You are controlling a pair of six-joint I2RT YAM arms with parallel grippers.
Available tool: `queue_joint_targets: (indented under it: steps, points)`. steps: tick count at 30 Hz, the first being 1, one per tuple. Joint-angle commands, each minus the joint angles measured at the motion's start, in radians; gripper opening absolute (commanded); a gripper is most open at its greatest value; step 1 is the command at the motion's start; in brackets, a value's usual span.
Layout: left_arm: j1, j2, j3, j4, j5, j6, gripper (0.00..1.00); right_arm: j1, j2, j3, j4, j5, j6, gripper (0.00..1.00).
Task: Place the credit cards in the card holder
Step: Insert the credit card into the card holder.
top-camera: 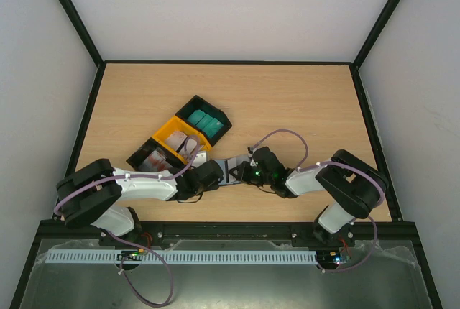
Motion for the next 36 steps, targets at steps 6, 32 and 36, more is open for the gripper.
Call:
queue_joint_targets:
  steps: [6, 32, 36]
  points:
    - [-0.012, 0.057, -0.009, -0.087, 0.05, 0.014, 0.19, 0.006, 0.089, 0.027, -0.039, 0.003, -0.016, 0.03]
    - [0.003, 0.067, -0.007, 0.034, 0.046, 0.066, 0.24, 0.037, 0.009, 0.182, -0.449, 0.196, -0.184, 0.49]
    - [0.015, 0.06, -0.015, 0.056, 0.062, 0.073, 0.25, 0.068, 0.034, 0.236, -0.541, 0.24, -0.253, 0.49]
